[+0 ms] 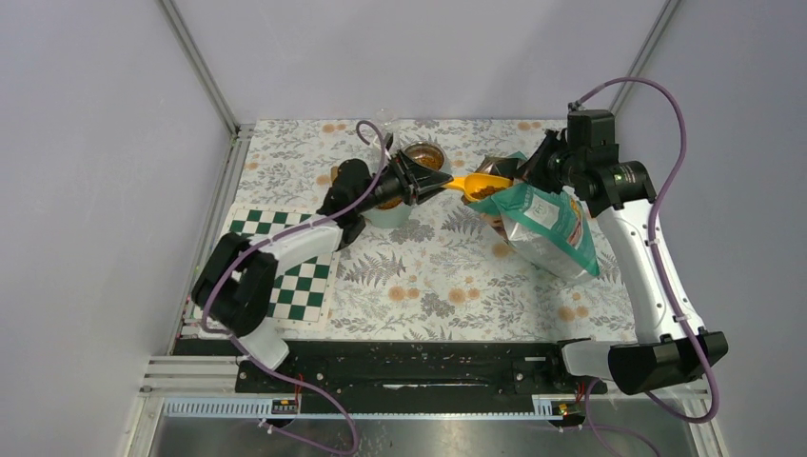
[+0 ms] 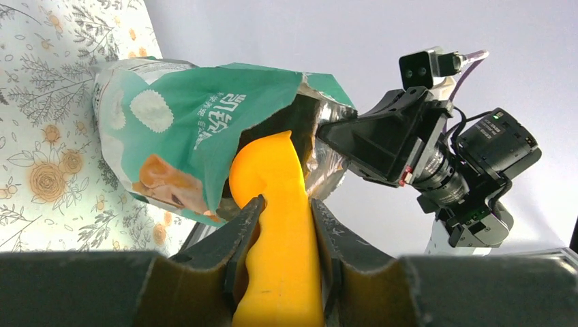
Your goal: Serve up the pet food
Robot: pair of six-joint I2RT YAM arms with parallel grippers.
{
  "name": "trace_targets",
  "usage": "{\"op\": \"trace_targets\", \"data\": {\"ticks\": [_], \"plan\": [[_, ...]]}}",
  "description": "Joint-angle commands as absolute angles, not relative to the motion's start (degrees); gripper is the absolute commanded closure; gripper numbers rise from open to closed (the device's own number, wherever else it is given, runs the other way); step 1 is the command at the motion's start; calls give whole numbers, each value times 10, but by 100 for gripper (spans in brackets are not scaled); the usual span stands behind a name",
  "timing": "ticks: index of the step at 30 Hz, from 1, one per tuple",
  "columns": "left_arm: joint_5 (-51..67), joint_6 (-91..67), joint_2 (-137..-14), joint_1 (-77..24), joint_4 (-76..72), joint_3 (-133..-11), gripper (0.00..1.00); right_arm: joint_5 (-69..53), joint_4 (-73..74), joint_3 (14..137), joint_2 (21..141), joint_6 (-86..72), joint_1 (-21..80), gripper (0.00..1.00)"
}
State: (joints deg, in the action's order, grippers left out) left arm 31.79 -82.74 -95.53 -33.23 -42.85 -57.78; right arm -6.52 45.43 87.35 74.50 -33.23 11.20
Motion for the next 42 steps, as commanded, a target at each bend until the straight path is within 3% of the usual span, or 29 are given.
{"op": "trace_targets", "data": {"ticks": [1,7,27,42], "plan": [[288,-769,-886,-330,-355,-578,100,-38,443,905,721,-322,94,100],[269,-746,-862,-326,-294,-603,100,-52,443,909,715,-325,89,100],[292,-969,-839,-271,-454,-558,100,-72,447,921,703,-329,63,100],[278,-897,-776,-184,-395,-549,100,-51,448,913,687,-330,52,100]]}}
